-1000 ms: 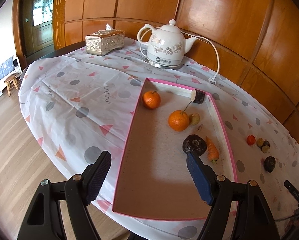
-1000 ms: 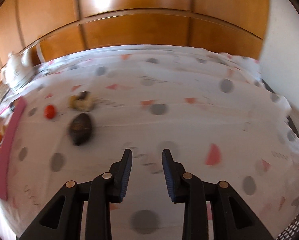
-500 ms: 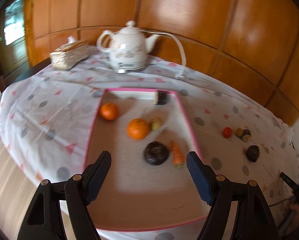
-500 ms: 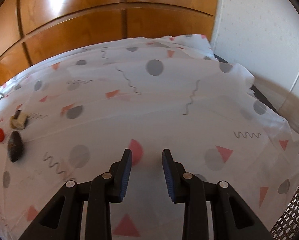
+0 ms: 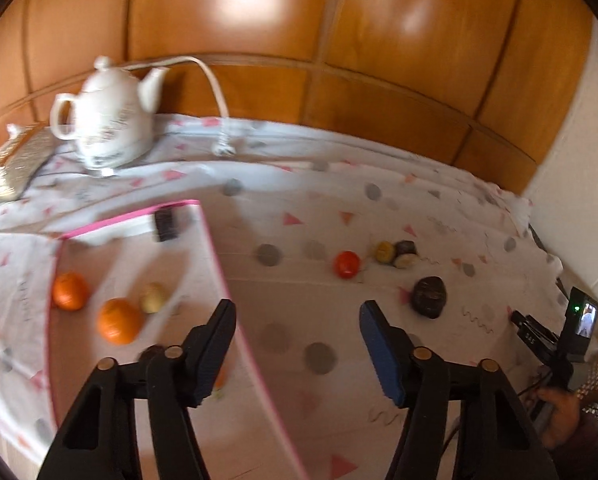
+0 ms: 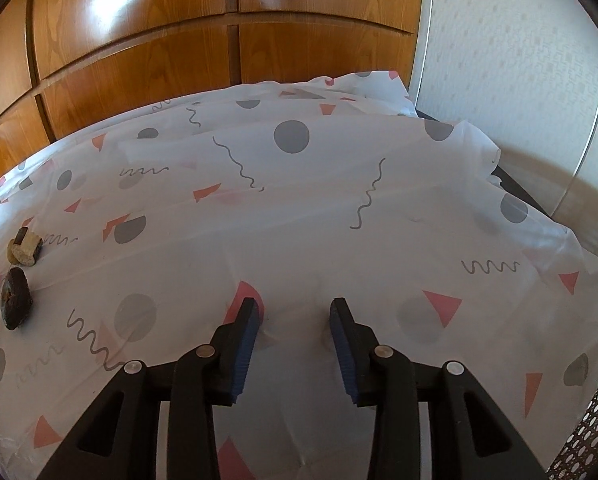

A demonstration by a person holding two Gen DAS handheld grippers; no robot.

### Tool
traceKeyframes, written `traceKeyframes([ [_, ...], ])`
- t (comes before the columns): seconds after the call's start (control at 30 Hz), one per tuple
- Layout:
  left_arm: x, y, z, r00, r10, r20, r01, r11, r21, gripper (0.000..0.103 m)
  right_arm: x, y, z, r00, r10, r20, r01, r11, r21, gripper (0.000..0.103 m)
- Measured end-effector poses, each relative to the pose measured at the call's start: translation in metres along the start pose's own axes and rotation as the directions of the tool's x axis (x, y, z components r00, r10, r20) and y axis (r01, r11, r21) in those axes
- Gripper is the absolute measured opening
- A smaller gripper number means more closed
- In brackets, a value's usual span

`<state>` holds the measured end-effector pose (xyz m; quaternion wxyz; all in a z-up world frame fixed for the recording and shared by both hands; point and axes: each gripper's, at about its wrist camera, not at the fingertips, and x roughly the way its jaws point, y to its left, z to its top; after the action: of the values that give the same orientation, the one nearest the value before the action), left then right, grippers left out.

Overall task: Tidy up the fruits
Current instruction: 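Move the left gripper to the red tomato and close on it, then carry the red tomato into the tray and open the left gripper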

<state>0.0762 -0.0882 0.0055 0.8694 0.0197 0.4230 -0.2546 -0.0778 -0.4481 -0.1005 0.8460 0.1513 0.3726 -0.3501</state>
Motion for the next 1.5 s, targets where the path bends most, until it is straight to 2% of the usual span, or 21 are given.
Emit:
traceKeyframes([
  [0.2,0.05,-0.025,0.014,0.994,-0.057,-0.092,0.058,0.998,0.007,0.051,0.001,0.0,0.0,1.0,0.001,0.004,-0.001,1.0,-0.001,0.039],
  [0.3,0.07,-0.035,0.019,0.992,-0.056,-0.114,0.058,0.998,0.018,0.047,0.0,0.001,0.0,1.0,0.002,0.007,-0.002,1.0,0.001,0.039],
  [0.77,0.148,-0.053,0.032,0.979,0.011,-0.204,-0.008,1.0,0.014,0.045,0.001,0.001,-0.001,1.0,0.008,0.014,-0.008,1.0,0.003,0.04],
  [0.83,0.156,-0.053,0.032,0.979,0.024,-0.201,-0.022,1.0,0.015,0.041,0.001,0.001,-0.001,1.0,0.009,0.016,-0.009,1.0,0.003,0.041],
  [0.9,0.157,-0.055,0.034,0.981,0.028,-0.19,-0.024,0.999,0.023,0.028,0.001,0.001,-0.001,1.0,0.01,0.017,-0.01,1.0,0.003,0.041],
  [1.2,0.146,-0.05,0.022,0.984,-0.008,-0.18,0.006,1.0,-0.016,0.028,0.002,0.002,-0.001,1.0,0.008,0.02,-0.008,1.0,-0.001,0.041],
  [1.5,0.112,-0.043,-0.006,0.984,-0.032,-0.174,0.027,0.999,-0.035,0.028,0.003,0.003,-0.001,1.0,0.001,0.023,0.0,1.0,-0.009,0.041],
])
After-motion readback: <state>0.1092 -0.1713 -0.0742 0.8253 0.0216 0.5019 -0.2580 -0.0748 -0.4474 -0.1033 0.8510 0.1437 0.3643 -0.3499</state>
